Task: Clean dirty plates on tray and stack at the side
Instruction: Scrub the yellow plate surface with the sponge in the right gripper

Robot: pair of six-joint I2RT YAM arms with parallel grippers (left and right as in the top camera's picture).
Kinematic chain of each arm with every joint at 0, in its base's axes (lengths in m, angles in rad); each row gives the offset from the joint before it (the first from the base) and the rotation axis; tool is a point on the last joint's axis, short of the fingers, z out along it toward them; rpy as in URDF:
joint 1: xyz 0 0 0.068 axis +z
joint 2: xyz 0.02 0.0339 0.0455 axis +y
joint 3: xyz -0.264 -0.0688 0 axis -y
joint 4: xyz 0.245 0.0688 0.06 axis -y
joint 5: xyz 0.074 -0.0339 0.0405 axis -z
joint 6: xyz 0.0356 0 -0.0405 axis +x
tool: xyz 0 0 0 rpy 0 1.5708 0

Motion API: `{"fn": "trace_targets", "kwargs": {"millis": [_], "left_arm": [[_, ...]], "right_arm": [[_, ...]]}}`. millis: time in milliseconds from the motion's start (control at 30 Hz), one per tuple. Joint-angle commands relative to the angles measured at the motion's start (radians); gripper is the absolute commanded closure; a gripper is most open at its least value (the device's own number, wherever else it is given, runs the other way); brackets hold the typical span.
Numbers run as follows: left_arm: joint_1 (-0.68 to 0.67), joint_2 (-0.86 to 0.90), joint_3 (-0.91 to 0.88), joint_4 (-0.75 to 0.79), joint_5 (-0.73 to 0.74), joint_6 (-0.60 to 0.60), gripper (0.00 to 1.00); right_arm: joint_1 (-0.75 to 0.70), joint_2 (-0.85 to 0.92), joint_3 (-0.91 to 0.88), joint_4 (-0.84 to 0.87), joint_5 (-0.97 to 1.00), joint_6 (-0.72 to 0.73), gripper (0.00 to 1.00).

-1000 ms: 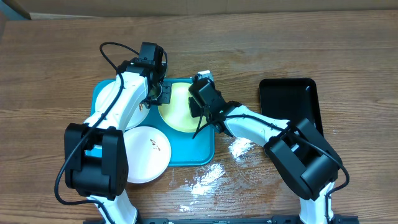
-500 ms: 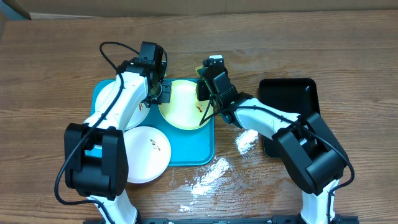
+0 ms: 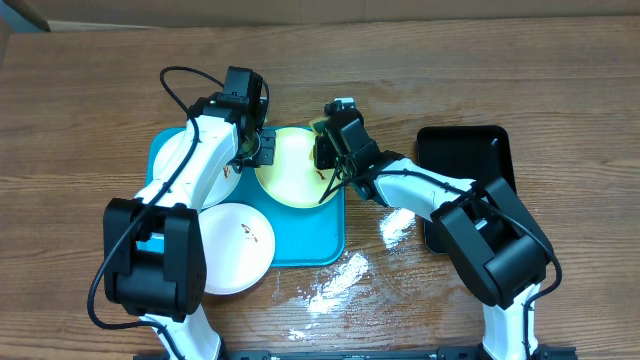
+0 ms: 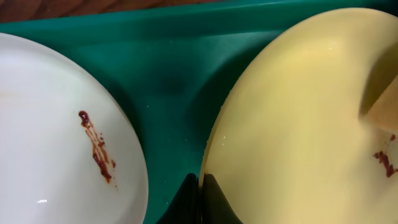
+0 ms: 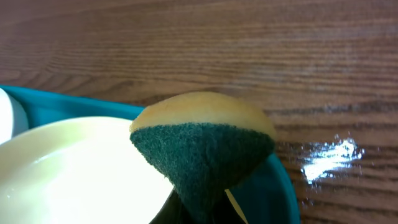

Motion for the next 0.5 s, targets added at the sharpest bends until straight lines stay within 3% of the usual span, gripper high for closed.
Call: {"fn": "trace_targets", "kwargs": {"millis": [0, 467], "left_arm": [[-0.006, -0.011, 0.015, 0.005, -0.006, -0.015, 0.96], [-0.006, -0.011, 0.015, 0.013, -0.006, -0.015, 0.96]], "right_arm": [[0.007, 0.009, 0.009, -0.007, -0.028, 0.02, 0.96], [0.006, 0.006, 0.009, -0.1, -0.174, 0.108, 0.96]]}}
